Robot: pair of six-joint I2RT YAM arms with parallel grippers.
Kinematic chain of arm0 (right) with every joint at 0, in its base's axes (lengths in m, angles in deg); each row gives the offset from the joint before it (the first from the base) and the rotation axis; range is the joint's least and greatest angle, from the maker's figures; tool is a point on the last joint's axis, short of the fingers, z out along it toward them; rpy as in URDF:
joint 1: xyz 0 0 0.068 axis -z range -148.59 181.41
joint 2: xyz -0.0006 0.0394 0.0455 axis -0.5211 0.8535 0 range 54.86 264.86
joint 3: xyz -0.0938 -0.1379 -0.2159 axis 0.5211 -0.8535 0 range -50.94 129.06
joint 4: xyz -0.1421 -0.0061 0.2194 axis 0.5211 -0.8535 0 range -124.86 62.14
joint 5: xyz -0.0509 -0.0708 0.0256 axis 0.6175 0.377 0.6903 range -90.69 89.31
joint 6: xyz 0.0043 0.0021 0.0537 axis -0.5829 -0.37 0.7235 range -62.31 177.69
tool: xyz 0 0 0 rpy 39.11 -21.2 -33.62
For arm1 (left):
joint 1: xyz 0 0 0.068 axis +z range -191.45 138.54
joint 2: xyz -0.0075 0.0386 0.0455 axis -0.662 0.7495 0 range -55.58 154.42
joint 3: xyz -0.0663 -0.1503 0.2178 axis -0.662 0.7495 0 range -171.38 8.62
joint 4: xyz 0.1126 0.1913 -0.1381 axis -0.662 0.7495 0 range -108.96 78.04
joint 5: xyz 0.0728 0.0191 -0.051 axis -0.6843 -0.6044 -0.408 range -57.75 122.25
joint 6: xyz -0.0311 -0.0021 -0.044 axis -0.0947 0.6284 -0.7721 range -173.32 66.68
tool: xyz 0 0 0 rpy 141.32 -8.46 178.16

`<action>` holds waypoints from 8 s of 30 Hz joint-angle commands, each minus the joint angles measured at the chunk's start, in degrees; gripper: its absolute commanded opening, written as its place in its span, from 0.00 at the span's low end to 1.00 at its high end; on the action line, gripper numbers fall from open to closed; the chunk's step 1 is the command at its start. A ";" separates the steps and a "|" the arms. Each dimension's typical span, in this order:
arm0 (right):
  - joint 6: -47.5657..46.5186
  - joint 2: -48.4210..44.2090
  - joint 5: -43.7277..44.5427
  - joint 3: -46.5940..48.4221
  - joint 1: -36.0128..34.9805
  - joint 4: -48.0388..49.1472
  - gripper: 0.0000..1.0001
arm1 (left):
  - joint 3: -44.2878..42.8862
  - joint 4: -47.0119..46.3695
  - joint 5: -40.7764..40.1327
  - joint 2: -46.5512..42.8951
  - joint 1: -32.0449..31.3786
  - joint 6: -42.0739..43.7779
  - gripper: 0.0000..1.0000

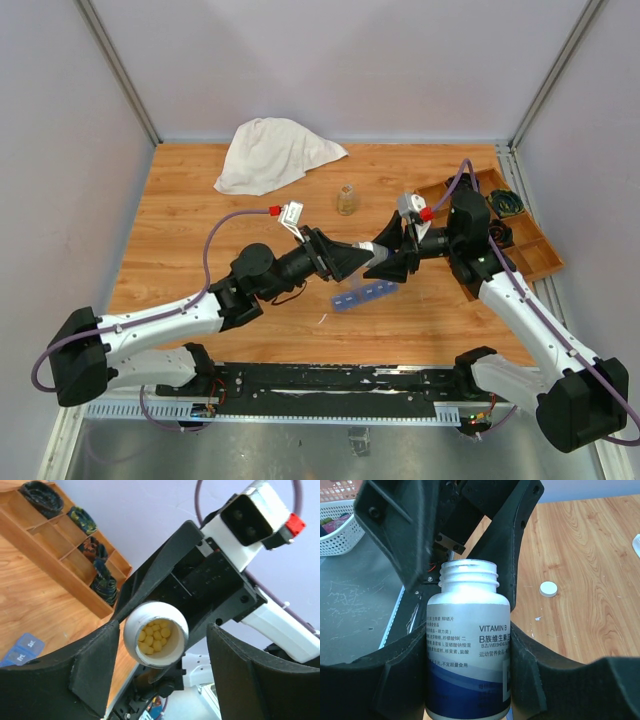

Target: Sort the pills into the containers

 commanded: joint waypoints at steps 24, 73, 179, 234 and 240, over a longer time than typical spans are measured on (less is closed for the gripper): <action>-20.34 -1.48 7.70 1.98 -0.54 -15.59 0.35 | -12.87 19.63 -3.36 5.92 -1.68 3.45 0.00; 74.62 5.41 18.05 11.94 15.23 84.02 0.01 | 23.53 -1.14 -13.27 -30.10 -1.69 38.32 0.99; -65.95 28.41 45.98 7.82 -10.38 -42.16 0.01 | 30.53 -31.77 -31.39 4.94 8.60 46.70 0.99; -61.26 29.37 56.45 11.18 -16.41 -44.35 0.01 | 29.65 -30.98 -31.47 5.84 8.60 46.80 0.99; -61.01 29.46 57.19 11.35 -16.98 -44.65 0.00 | 29.74 -31.00 -31.48 5.73 8.60 46.72 0.99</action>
